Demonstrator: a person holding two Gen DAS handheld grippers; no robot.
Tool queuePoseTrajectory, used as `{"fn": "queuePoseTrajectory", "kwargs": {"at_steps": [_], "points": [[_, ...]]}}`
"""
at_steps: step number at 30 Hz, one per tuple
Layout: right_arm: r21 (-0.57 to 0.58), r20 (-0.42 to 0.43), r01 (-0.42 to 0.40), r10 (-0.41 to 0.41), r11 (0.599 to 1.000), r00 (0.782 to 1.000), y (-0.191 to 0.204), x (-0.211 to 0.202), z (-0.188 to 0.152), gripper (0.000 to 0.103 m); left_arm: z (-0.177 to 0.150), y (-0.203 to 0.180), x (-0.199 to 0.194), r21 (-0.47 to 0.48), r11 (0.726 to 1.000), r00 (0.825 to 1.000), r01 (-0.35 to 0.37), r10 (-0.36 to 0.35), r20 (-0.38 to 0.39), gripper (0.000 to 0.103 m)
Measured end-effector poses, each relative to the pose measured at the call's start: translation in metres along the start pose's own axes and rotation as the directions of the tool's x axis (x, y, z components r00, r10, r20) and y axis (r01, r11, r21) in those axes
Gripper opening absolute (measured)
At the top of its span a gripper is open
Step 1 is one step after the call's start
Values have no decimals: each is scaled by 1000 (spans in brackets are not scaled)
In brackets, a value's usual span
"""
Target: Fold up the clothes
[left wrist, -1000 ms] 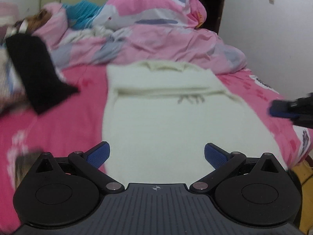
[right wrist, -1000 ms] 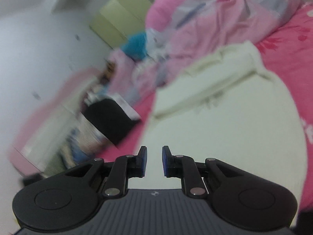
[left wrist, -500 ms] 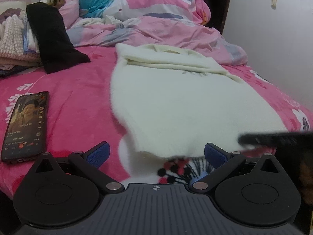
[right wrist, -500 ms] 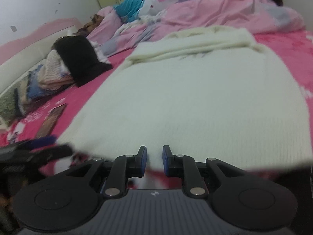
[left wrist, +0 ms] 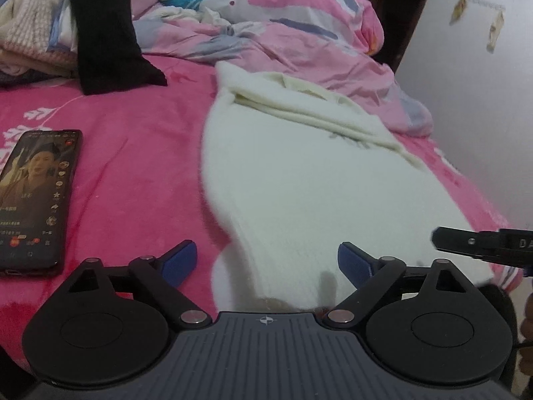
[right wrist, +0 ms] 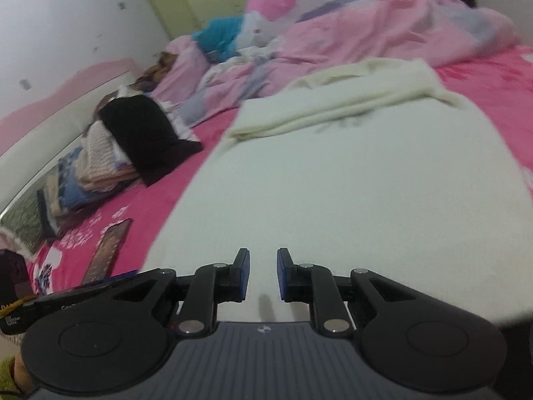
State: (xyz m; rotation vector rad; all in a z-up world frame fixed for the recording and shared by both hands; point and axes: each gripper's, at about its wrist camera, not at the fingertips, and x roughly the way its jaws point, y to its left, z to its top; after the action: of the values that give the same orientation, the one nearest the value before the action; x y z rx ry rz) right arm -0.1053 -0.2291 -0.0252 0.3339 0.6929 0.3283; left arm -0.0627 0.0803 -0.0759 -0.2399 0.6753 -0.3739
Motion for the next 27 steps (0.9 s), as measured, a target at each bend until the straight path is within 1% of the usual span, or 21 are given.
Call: {"fn": "queuePoseTrajectory", "kwargs": {"at_steps": [2, 4, 6, 8, 10, 12, 14, 15, 16, 17, 18, 19, 20, 23, 25, 27], "points": [[-23, -7, -12, 12, 1000, 1000, 6, 9, 1, 18, 4, 4, 5, -35, 999, 1000, 14, -14, 1, 85], [-25, -15, -10, 10, 1000, 1000, 7, 16, 0, 18, 8, 9, 10, -72, 997, 999, 35, -35, 10, 83], [-15, -19, -12, 11, 1000, 1000, 6, 20, -2, 18, 12, 15, 18, -121, 992, 999, 45, -45, -1, 80], [-6, -21, -9, 9, 1000, 1000, 3, 21, -5, 18, 15, 22, 22, -161, 985, 998, 57, -57, 5, 77], [-1, -20, 0, 0, 1000, 1000, -1, 22, -7, 18, 17, 28, 24, -211, 974, 997, 81, -79, 16, 77], [11, -17, 3, -3, 1000, 1000, -7, 24, -8, 18, 18, 34, 26, -250, 963, 995, 101, -96, 32, 73], [30, -14, -3, 3, 1000, 1000, -14, 25, -9, 18, 19, 36, 29, -269, 958, 995, 103, -96, 39, 60], [42, -11, -10, 10, 999, 1000, -18, 25, -9, 18, 20, 37, 30, -277, 955, 994, 104, -97, 40, 58], [47, -8, -15, 16, 999, 1000, -20, 26, -9, 17, 20, 39, 32, -293, 950, 994, 108, -100, 43, 51], [53, -5, -21, 21, 998, 1000, -23, 27, -9, 18, 20, 41, 32, -307, 946, 994, 104, -95, 45, 40], [54, -3, -25, 26, 998, 1000, -24, 28, -8, 17, 20, 42, 33, -322, 942, 995, 99, -89, 47, 33], [54, 1, -30, 30, 998, 1000, -26, 29, -8, 17, 20, 43, 34, -333, 939, 996, 85, -75, 42, 19], [53, 4, -32, 32, 998, 999, -27, 30, -8, 17, 20, 44, 34, -340, 938, 998, 66, -58, 34, 11], [46, 12, -36, 35, 998, 999, -27, 32, -9, 17, 20, 46, 25, -348, 935, 998, 65, -52, 47, 9], [38, 14, -36, 36, 999, 999, -27, 32, -9, 17, 19, 46, 17, -333, 941, 998, 63, -50, 46, 9], [31, 16, -38, 37, 999, 999, -27, 32, -9, 17, 16, 48, 13, -324, 943, 997, 80, -76, 23, 9]]}}
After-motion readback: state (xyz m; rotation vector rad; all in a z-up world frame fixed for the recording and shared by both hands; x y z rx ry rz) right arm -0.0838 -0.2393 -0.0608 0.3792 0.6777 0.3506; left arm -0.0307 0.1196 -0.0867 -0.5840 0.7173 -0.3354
